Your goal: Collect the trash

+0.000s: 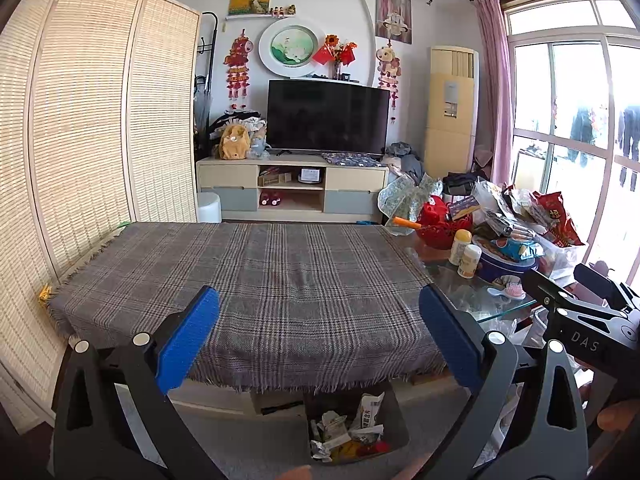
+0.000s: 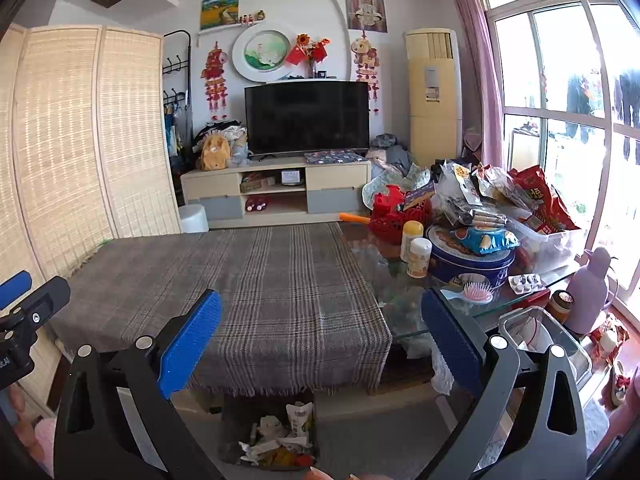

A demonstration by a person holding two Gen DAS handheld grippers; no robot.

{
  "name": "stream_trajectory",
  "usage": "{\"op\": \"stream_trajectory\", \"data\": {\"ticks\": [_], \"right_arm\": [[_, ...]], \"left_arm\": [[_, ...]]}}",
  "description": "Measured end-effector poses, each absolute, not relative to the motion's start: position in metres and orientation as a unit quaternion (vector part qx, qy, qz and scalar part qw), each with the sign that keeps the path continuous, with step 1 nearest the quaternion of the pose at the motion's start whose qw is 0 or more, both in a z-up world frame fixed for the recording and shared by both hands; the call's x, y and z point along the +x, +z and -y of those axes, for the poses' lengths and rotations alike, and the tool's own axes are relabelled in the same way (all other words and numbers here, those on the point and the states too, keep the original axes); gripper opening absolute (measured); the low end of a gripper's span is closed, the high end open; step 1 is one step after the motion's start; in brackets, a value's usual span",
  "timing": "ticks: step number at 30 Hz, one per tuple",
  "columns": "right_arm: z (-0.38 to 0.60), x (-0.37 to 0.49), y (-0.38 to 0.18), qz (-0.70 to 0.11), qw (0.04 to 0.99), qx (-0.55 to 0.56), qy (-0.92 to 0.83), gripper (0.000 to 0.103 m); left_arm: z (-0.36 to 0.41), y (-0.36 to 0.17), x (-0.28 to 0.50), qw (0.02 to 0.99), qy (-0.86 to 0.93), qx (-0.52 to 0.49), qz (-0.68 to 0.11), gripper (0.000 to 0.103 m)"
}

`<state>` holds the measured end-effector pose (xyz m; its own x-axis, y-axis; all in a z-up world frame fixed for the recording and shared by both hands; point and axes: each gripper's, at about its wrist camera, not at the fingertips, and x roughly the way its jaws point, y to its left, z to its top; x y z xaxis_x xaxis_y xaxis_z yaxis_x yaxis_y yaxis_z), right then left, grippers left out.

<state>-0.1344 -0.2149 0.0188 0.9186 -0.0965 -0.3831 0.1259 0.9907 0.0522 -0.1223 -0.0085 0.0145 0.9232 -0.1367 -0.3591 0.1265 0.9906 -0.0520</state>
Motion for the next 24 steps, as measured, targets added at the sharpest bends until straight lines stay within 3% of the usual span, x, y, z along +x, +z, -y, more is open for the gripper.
{"op": "stream_trajectory", "data": {"ticks": [24], "right_arm": [[0.2138,-0.1282,0.0124,-0.207,0.976,0.041,-0.06,0.1]], "left_arm": [[0.0075,0.01,-0.1158,0.98,-0.069,-0.016,-0.188,0.095]]}}
